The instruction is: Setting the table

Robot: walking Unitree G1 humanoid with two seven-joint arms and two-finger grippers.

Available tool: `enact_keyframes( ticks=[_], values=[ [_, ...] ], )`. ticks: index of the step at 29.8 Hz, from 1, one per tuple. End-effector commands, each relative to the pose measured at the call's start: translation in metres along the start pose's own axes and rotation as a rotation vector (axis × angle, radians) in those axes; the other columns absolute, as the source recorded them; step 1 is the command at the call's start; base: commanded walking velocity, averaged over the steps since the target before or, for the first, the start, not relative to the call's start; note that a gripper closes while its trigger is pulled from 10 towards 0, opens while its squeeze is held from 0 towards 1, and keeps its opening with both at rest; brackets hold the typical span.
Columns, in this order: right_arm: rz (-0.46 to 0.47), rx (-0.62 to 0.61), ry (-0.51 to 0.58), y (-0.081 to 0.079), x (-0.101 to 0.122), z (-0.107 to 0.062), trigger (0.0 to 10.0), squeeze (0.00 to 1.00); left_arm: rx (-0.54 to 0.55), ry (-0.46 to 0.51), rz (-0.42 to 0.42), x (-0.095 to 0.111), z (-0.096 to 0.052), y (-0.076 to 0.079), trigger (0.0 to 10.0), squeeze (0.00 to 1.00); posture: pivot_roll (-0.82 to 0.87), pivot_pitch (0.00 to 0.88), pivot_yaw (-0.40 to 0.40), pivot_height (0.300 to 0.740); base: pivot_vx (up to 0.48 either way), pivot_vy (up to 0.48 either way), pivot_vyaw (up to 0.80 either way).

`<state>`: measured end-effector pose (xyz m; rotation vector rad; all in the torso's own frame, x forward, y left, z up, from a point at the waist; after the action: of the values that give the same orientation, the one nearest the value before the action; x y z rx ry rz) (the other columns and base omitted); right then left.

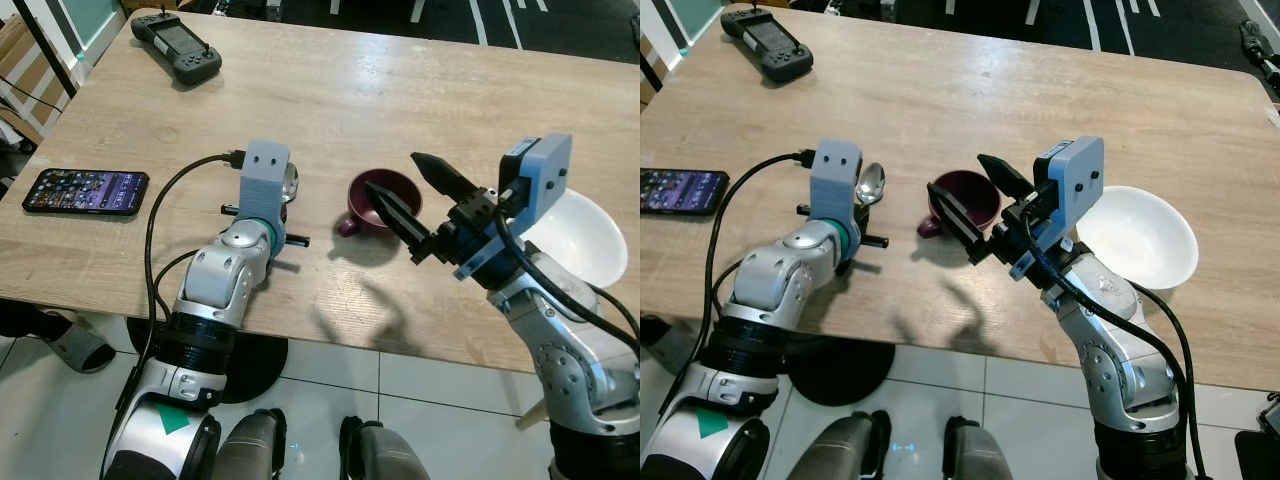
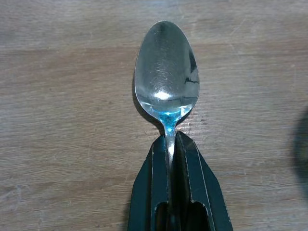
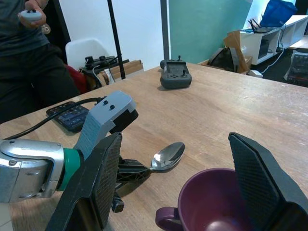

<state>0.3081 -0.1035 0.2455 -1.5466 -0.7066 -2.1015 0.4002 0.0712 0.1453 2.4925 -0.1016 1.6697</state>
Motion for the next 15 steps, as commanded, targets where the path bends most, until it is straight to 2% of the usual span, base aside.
enact_keyframes(
  ticks=[1, 2, 7, 13, 14, 15],
  values=[
    [-0.008, -0.008, -0.004, 0.002, -0.001, -0.002, 10.0, 0.00, -0.005, -0.015, 0.006, -0.005, -0.001, 0.002, 10.0, 0.26, 0.06, 0.109, 0.060, 0.740, 0.000, 0.000, 0.00],
    [-0.007, -0.007, -0.004, 0.002, -0.001, -0.002, 10.0, 0.00, -0.002, -0.010, 0.006, -0.004, -0.001, 0.002, 10.0, 1.00, 0.06, 0.108, 0.059, 0.740, 0.000, 0.000, 0.00],
    [-0.006, -0.003, -0.003, 0.001, 0.000, -0.001, 10.0, 0.00, 0.001, 0.022, -0.002, 0.002, -0.003, 0.002, 10.0, 1.00, 0.06, 0.108, 0.057, 0.740, 0.000, 0.000, 0.00],
    [-0.006, -0.002, -0.002, 0.001, 0.000, -0.001, 10.0, 0.00, 0.015, 0.107, 0.035, 0.018, -0.008, 0.001, 10.0, 1.00, 0.06, 0.108, 0.057, 0.740, 0.000, 0.000, 0.00],
    [-0.005, -0.002, -0.001, 0.001, 0.000, -0.001, 10.0, 0.00, 0.031, 0.167, 0.054, 0.029, -0.012, -0.001, 10.0, 0.00, 0.07, 0.111, 0.057, 0.740, 0.000, 0.000, 0.00],
    [-0.004, -0.003, 0.000, 0.001, 0.000, 0.000, 10.0, 0.00, 0.046, 0.228, 0.075, 0.040, -0.017, -0.003, 10.0, 0.00, 0.07, 0.111, 0.057, 0.740, 0.000, 0.000, 0.00]
  ],
)
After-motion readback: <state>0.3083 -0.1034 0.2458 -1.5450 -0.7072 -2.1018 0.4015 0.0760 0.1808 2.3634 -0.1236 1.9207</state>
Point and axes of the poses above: a point about 5 cm out from each wrist's last joint towards the gripper, its own z axis pointing out of the wrist towards the gripper, its own x axis along the axis of the wrist's last joint, y = z × x, the point moved 6 cm from there along z, pointing out of the wrist towards the gripper, and after that the axes turned 6 degrees about -z, right-handed, at the moved point
